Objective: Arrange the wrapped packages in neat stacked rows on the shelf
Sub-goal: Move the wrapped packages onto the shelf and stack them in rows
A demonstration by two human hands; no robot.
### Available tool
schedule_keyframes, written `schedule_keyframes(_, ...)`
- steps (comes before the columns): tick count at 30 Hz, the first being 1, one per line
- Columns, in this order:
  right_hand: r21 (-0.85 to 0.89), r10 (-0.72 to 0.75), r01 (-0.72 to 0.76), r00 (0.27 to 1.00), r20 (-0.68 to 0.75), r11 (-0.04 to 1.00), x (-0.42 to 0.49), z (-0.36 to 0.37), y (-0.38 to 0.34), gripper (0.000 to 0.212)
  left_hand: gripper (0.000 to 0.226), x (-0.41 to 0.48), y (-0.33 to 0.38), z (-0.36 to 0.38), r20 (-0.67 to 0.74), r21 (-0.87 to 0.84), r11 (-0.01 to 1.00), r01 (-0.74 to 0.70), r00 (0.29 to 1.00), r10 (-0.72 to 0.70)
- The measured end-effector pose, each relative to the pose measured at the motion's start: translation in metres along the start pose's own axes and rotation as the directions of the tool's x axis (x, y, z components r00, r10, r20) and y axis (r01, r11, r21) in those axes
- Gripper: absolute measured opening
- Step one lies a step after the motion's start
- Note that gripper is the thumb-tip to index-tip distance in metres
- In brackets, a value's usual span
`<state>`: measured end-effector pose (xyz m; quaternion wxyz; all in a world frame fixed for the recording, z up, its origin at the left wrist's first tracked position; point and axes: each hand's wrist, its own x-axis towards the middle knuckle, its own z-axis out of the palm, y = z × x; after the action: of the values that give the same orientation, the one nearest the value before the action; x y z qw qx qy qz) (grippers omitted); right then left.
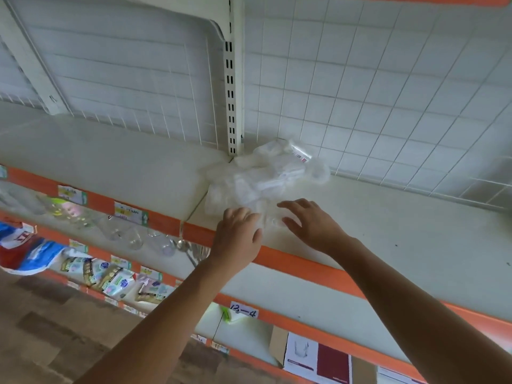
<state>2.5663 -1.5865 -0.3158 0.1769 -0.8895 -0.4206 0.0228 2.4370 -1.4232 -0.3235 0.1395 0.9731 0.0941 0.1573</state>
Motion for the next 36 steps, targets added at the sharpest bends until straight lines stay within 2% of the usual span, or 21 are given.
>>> schedule_keyframes(3,0.004,0.095,-0.095,0.994,-0.05,0.995,-0.012,-0.004,0.009,0.034,0.03,-0.001,0.005,0.005,-0.028,-0.055,0.996,-0.076,0.997,0.074)
schedule_keyframes(7,-0.027,0.23,-0.232,0.971,-0.061,0.972,-0.037,-0.011,0.018,0.039,0.024,0.003,0.018,0.013,-0.042,-0.148,0.977,-0.153,0.988,0.148)
schedule_keyframes(10,-0.065,0.312,-0.316,0.948,-0.067,0.947,-0.057,-0.017,0.021,0.048,0.029,0.007,0.03,0.019,-0.007,-0.254,0.957,-0.141,0.989,0.144)
schedule_keyframes(17,-0.139,0.48,-0.487,0.873,-0.083,0.862,-0.098,-0.036,0.033,0.056,0.03,0.021,0.065,0.032,0.056,-0.331,0.939,-0.096,0.991,0.121)
schedule_keyframes(21,-0.128,0.517,-0.54,0.838,-0.176,0.832,-0.123,-0.049,0.045,0.053,0.036,0.024,0.09,0.037,0.077,-0.397,0.914,-0.079,0.99,0.119)
schedule_keyframes(27,-0.09,0.538,-0.587,0.785,-0.306,0.805,-0.17,-0.073,0.072,0.053,0.041,0.027,0.148,0.044,0.016,-0.463,0.868,-0.18,0.977,0.211)
schedule_keyframes(36,-0.058,0.54,-0.61,0.738,-0.404,0.79,-0.286,-0.136,0.165,0.054,0.044,0.021,0.312,0.067,-0.037,-0.462,0.847,-0.263,0.96,0.279)
